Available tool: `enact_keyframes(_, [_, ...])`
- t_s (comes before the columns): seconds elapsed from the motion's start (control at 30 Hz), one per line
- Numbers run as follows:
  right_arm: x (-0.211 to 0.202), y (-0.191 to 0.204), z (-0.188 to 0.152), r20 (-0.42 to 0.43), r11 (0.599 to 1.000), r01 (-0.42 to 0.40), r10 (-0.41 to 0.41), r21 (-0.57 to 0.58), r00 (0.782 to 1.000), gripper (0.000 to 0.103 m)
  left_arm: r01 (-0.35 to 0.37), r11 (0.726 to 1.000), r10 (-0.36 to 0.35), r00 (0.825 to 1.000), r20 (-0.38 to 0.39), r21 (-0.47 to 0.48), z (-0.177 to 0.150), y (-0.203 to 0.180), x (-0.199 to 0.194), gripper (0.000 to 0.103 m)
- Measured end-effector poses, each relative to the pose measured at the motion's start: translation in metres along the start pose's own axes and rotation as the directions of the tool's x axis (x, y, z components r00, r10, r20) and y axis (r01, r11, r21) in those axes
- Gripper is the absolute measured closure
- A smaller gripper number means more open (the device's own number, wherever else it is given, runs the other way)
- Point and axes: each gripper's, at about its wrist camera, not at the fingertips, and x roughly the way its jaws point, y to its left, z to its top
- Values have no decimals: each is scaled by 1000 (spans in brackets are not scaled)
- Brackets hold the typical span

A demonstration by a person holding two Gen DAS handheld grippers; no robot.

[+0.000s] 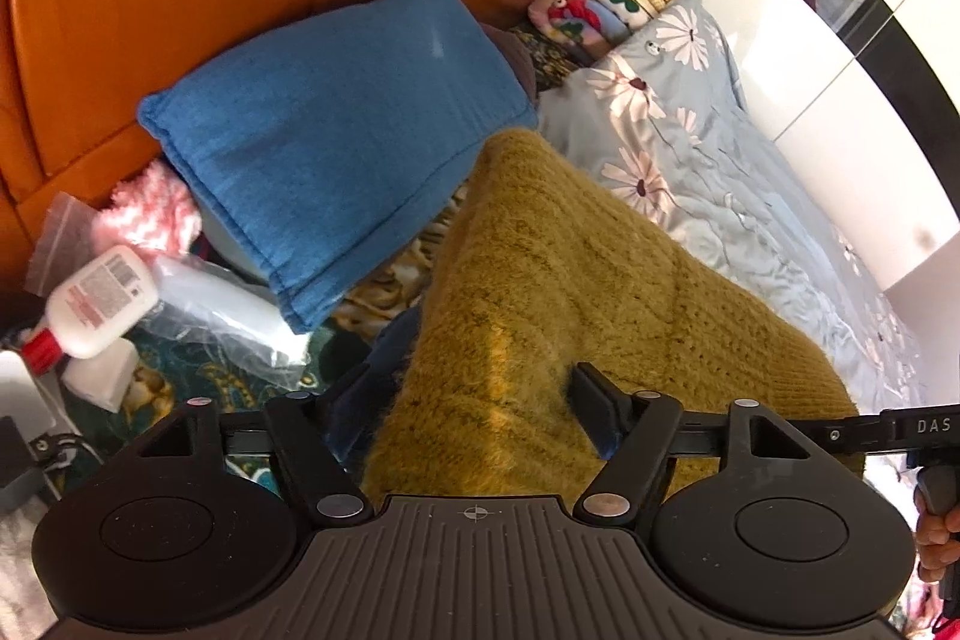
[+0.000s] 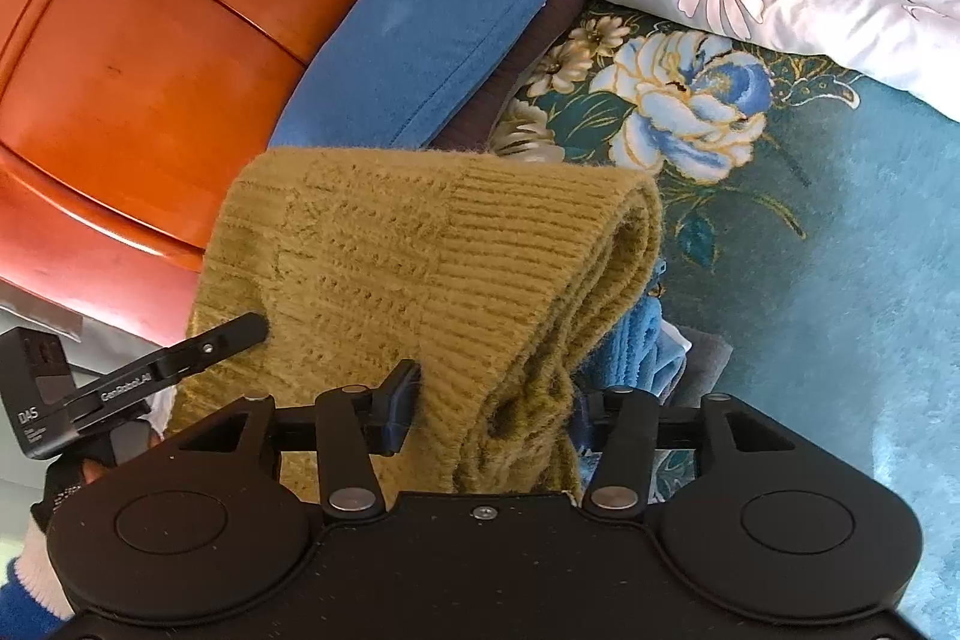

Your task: Fold clothes

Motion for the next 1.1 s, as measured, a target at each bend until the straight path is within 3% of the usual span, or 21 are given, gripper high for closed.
enact_keyframes(0.23, [-1, 3, 0, 6, 1000, 19, -19, -14, 1000, 49, -49, 997, 52, 997, 53, -56, 1, 1, -20, 33])
enact_keyframes(0.27, [-2, 4, -1, 9, 1000, 23, -23, -15, 1000, 49, -71, 996, 75, 995, 64, -56, 2, -1, -24, 26])
enact_keyframes(0.37, [-6, 5, -4, 24, 999, 35, -35, -25, 999, 38, -115, 992, 120, 989, 90, -54, 4, -5, -36, 22])
enact_keyframes(0.43, [-9, 5, -7, 28, 999, 32, -32, -30, 999, 37, -119, 992, 123, 988, 98, -48, 2, -8, -41, 22])
enact_keyframes(0.57, [-19, 4, -13, 47, 999, 38, -37, -29, 998, 28, -164, 986, 164, 981, 104, -16, -4, -17, -48, 22])
enact_keyframes(0.8, [-47, -6, -23, 108, 1000, 22, -21, -10, 994, 20, -240, 971, 238, 966, 104, 12, -14, -34, -67, 22])
enact_keyframes(0.97, [-76, -20, -39, 157, 1000, -16, 12, 23, 988, 10, -239, 969, 228, 963, 142, 64, -25, -56, -88, 17])
enact_keyframes(1.1, [-101, -33, -56, 145, 1000, -26, 24, 12, 989, 8, -272, 955, 250, 953, 170, 118, -37, -88, -100, 17])
